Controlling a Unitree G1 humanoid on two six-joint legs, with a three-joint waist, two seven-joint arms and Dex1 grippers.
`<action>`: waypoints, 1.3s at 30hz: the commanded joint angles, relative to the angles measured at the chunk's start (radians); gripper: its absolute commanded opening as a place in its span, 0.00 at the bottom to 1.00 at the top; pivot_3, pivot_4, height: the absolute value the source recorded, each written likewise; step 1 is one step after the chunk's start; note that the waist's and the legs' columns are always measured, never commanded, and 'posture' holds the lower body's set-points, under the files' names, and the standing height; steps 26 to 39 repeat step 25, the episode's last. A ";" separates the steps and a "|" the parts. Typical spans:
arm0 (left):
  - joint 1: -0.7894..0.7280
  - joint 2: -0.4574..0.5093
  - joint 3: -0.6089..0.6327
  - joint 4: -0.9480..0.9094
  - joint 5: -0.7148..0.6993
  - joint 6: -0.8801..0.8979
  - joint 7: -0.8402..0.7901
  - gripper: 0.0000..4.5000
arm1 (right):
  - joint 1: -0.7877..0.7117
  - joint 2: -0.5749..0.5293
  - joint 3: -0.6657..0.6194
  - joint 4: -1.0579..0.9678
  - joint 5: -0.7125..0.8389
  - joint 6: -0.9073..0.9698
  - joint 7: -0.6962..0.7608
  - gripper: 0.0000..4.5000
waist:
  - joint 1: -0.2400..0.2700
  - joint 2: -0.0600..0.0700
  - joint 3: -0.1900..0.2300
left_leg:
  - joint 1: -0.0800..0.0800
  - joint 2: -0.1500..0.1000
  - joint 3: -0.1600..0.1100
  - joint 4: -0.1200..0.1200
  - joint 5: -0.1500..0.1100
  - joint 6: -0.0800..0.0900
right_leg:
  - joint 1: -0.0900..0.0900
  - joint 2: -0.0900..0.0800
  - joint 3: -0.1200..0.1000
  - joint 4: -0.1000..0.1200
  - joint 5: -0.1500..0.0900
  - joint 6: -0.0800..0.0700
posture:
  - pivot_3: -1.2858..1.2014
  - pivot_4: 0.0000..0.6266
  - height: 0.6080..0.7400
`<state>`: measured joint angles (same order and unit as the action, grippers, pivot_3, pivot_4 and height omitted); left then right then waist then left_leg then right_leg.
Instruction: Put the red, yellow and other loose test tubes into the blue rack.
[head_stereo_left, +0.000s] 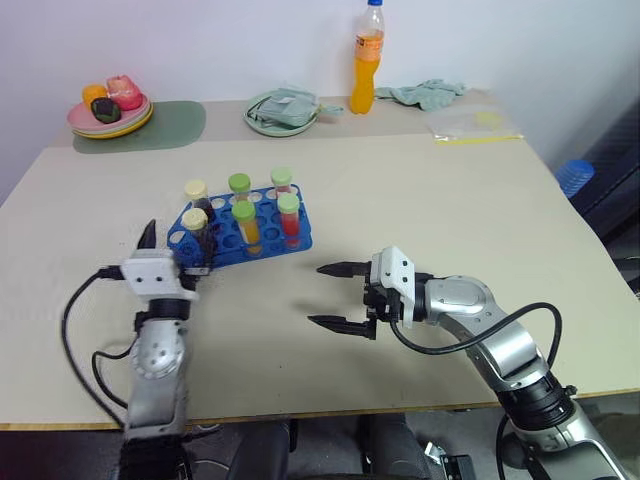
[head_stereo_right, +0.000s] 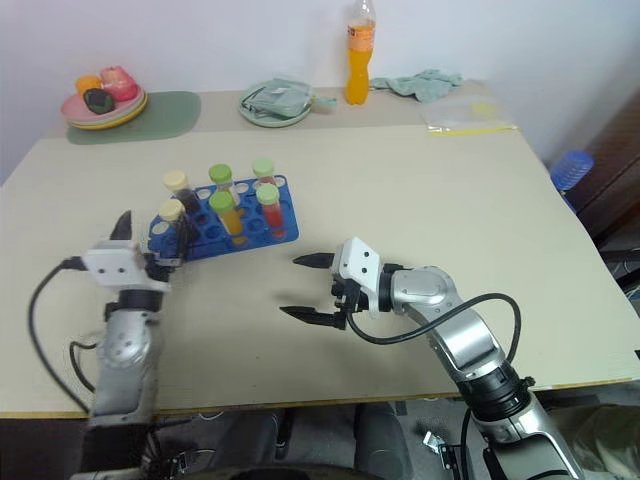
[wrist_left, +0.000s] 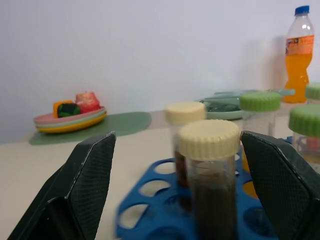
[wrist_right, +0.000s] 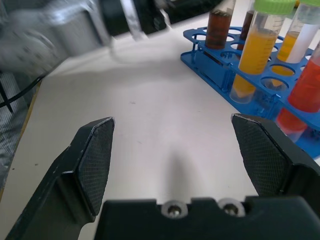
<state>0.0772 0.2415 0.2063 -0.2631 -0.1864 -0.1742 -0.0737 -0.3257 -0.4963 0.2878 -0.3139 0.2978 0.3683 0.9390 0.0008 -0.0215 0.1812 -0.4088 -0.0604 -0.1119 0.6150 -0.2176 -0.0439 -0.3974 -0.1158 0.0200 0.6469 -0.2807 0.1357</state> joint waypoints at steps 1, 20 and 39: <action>0.104 0.095 0.109 -0.158 -0.144 0.117 -0.104 0.91 | -0.016 -0.019 -0.059 -0.022 0.016 -0.010 -0.006 0.92 | -0.001 0.001 0.000 | 0.000 0.000 0.000 0.000 0.000 0.000 | 0.000 0.000 0.000 0.000 0.000 0.000 | 0.52 0.24 1.00; 0.347 0.414 0.426 -0.235 -0.433 0.491 -0.449 0.91 | 0.078 -0.330 -0.534 0.204 0.102 0.043 0.010 0.92 | 0.000 0.002 0.001 | 0.000 0.003 0.002 -0.001 -0.001 0.001 | 0.001 -0.001 -0.001 -0.002 -0.002 -0.003 | 0.52 0.24 1.00; 0.339 0.381 0.381 -0.247 -0.337 0.495 -0.393 0.91 | 0.039 -0.322 -0.502 0.228 0.091 0.042 0.008 0.92 | 0.001 0.002 0.001 | 0.000 0.003 0.002 -0.001 -0.001 0.001 | 0.001 -0.001 -0.001 -0.002 -0.002 -0.004 | 0.52 0.24 1.00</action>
